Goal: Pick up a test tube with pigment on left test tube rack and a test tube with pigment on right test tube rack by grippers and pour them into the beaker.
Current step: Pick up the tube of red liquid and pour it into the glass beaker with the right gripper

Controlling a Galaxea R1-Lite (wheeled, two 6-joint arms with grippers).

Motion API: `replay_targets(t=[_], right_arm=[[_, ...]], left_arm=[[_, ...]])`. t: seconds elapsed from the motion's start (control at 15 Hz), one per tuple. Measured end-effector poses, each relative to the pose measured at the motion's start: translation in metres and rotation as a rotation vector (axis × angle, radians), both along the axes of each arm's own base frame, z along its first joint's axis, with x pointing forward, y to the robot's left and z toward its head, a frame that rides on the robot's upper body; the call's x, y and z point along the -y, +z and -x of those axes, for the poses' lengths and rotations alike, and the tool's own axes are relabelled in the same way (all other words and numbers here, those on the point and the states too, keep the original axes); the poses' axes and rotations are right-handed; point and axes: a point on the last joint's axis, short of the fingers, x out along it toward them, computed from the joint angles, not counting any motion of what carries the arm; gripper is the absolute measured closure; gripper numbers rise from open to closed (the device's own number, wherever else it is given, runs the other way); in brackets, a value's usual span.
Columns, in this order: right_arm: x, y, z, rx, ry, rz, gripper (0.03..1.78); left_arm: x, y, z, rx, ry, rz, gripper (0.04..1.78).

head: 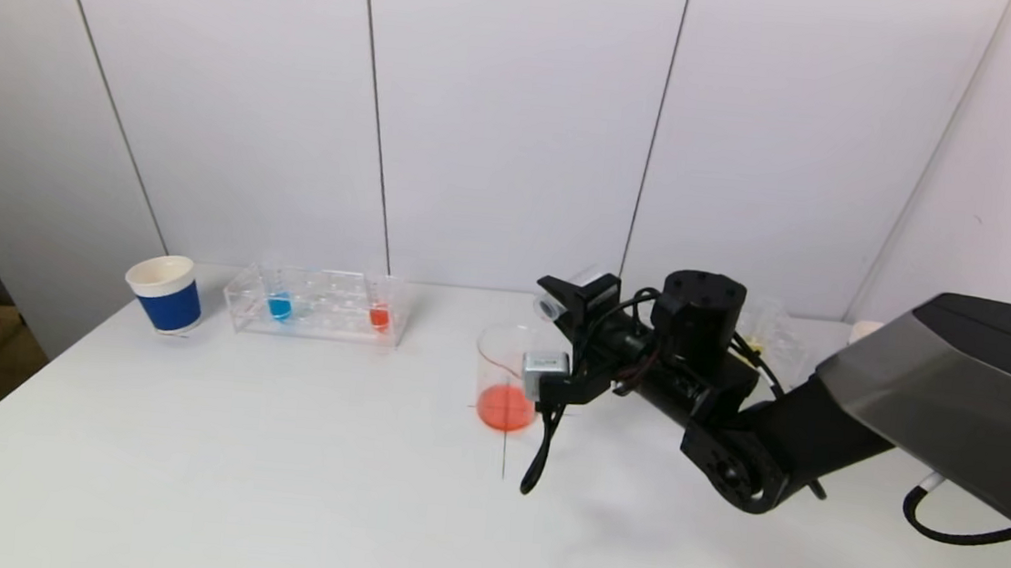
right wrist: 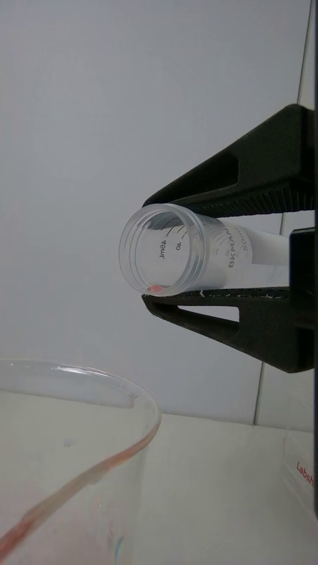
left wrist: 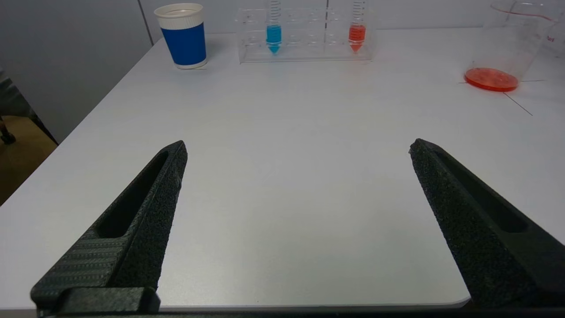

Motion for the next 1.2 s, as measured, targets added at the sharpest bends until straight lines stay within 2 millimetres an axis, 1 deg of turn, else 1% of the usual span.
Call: replay_targets(t=[0.53,1.2], right_arm=[[-0.0056,0.0018,0.0005,0.019,-0.010,0.037,1.30],[-0.0071,0.0033,0.0012,0.051,-0.018,0.073,1.30]], left_arm=[[0.0000,0.0000,0.0000,0.000,0.000,0.000,0.06],[0.0000,0.0000,0.0000,0.000,0.000,0.000,0.06]])
